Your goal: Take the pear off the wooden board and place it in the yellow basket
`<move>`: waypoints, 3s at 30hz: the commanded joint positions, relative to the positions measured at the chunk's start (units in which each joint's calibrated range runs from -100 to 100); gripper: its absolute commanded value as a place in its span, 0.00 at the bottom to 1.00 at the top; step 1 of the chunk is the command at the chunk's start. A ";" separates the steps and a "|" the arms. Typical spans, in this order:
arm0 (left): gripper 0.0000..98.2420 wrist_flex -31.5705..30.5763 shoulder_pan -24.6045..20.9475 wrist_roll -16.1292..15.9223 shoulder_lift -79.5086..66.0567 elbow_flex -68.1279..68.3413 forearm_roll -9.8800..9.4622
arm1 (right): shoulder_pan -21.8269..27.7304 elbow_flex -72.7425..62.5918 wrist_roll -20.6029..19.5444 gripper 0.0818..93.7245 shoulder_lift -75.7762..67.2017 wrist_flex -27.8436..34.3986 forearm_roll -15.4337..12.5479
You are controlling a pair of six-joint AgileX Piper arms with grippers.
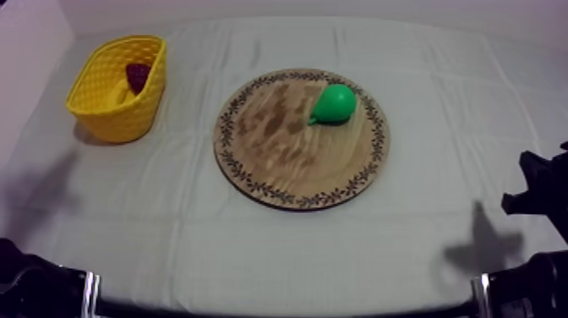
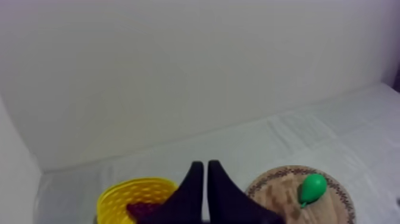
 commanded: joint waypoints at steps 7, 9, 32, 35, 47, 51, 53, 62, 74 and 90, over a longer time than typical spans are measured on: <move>0.00 1.41 6.87 1.26 10.85 -10.57 -1.15 | 0.01 0.05 0.00 0.00 0.01 0.00 -0.02; 0.00 1.14 8.35 1.46 12.84 -12.25 -1.24 | 0.01 0.05 0.00 0.00 0.01 0.00 -0.02; 0.00 -4.66 20.24 3.62 31.44 -15.13 -4.54 | 0.01 0.05 0.00 0.00 0.01 0.00 -0.02; 0.00 -5.21 21.01 4.23 34.52 -15.39 -5.64 | 0.01 0.05 0.00 0.00 0.01 0.00 -0.02; 0.00 -6.38 23.31 6.40 49.31 -19.13 -9.76 | 0.01 0.05 0.00 0.00 0.01 0.00 -0.02; 0.00 -7.57 23.65 6.82 54.57 -20.74 -10.44 | 0.01 0.05 0.00 0.00 0.01 0.00 -0.02; 0.00 -8.47 23.68 6.78 56.99 -21.31 -10.55 | 0.01 0.05 0.00 0.00 0.01 0.00 -0.02; 0.00 -9.62 23.50 6.56 66.41 -25.70 -10.57 | 0.01 0.05 0.00 0.00 0.01 0.00 -0.02; 0.09 -10.05 22.79 5.01 72.18 -29.97 -10.38 | 0.01 0.05 0.00 0.00 0.01 0.00 -0.02; 0.97 -9.90 20.24 5.48 75.36 -32.31 -10.57 | 0.01 0.05 0.00 0.00 0.01 0.00 -0.02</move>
